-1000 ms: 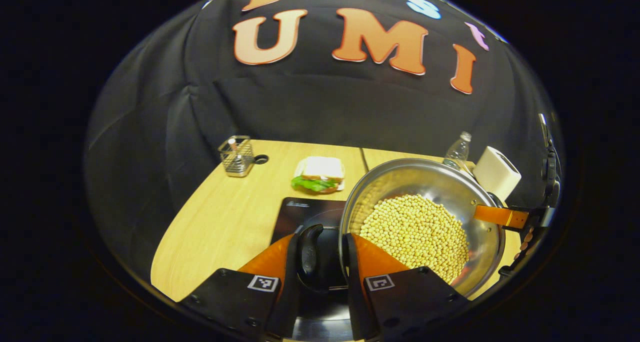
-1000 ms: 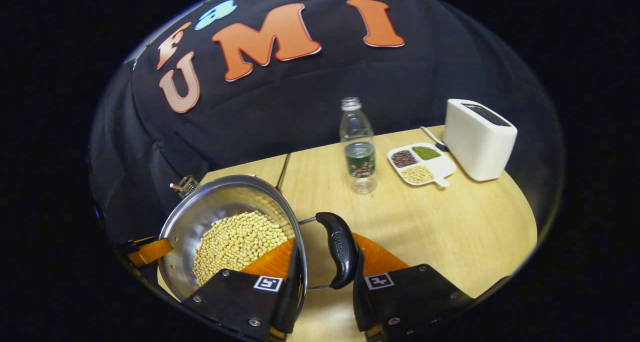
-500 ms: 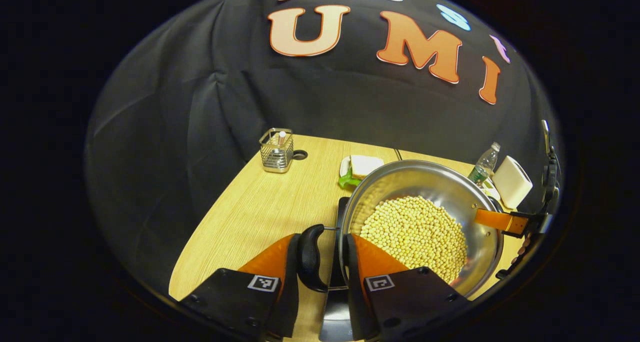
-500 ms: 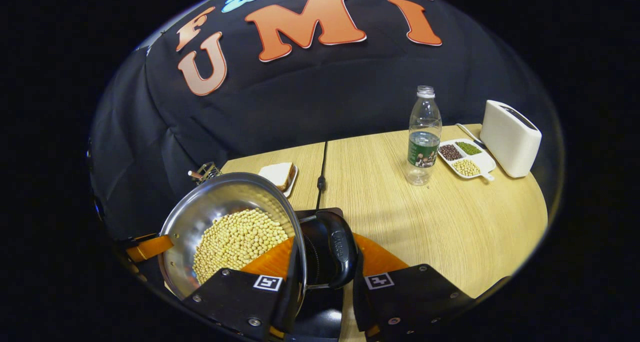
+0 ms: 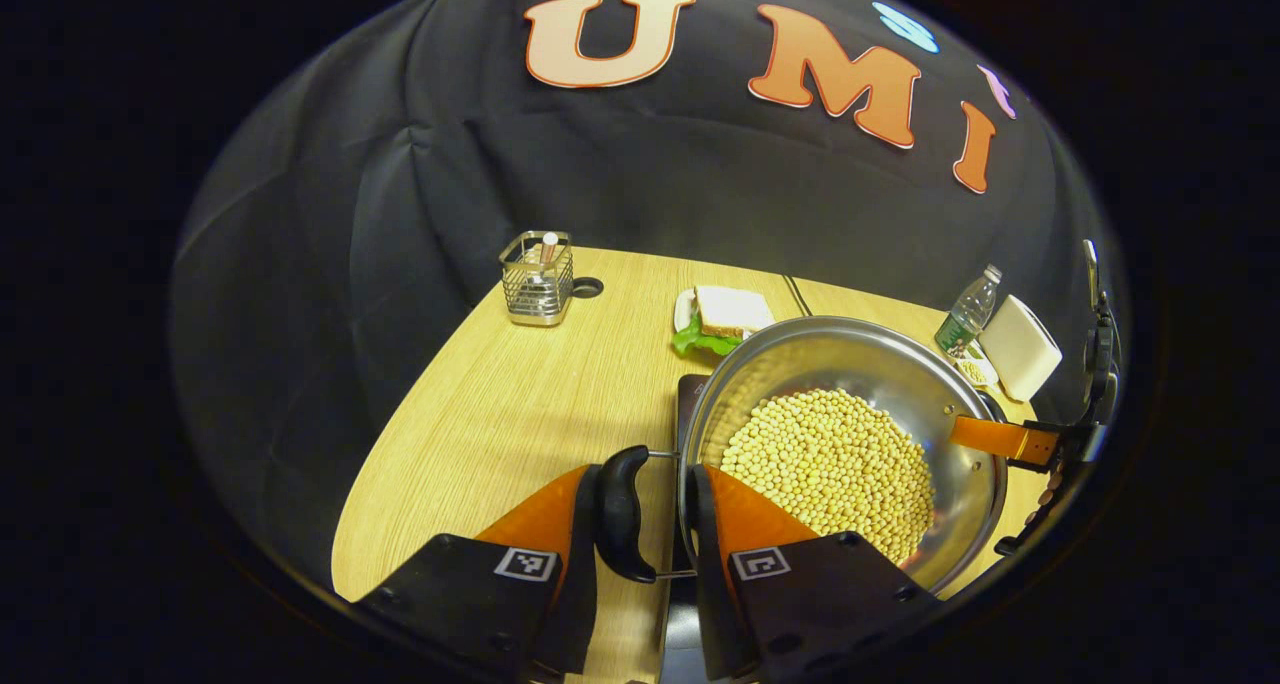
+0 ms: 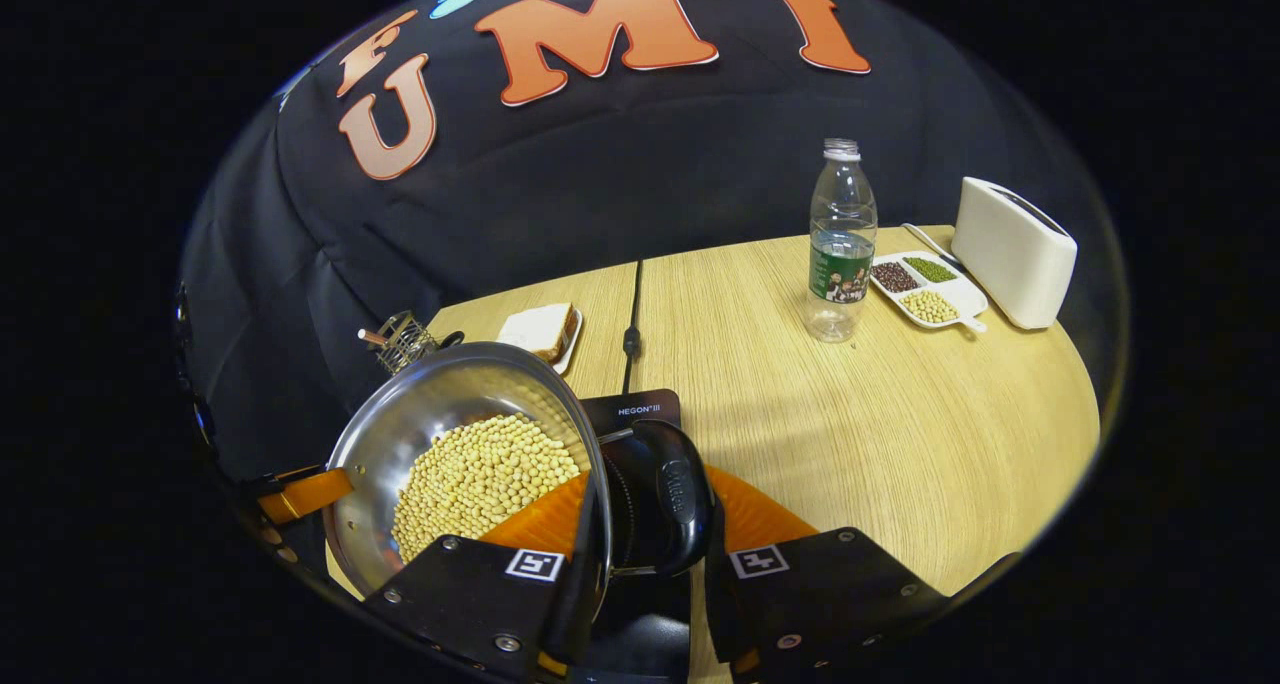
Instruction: First push the handle of the pot to place it horizontally, then grasp the pot with both hands and set it on the induction cooktop.
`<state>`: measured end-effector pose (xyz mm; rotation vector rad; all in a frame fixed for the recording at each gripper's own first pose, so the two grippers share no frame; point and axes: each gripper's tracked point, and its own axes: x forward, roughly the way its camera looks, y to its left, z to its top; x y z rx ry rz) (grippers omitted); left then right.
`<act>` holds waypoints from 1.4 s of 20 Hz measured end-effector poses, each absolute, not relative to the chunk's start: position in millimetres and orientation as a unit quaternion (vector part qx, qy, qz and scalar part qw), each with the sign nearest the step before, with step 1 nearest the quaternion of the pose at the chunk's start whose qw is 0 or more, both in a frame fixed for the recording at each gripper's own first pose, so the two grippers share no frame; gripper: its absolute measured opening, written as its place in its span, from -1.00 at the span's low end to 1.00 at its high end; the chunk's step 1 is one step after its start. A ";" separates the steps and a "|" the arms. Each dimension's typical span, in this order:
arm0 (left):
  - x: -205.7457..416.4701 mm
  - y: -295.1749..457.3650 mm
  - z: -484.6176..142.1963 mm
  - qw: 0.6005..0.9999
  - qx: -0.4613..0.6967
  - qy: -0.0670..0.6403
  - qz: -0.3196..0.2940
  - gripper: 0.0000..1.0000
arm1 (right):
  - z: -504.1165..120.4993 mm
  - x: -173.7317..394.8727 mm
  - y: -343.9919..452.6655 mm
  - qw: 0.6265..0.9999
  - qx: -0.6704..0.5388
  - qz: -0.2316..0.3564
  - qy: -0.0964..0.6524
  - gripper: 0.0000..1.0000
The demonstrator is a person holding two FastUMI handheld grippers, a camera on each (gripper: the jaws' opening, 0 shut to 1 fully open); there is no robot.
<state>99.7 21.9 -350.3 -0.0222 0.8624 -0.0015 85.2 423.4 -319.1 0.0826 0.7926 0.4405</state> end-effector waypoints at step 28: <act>52.9 -80.3 25.8 0.997 -0.037 0.066 -0.028 1.00 | 9.6 59.9 157.9 0.985 0.028 0.165 0.046 0.88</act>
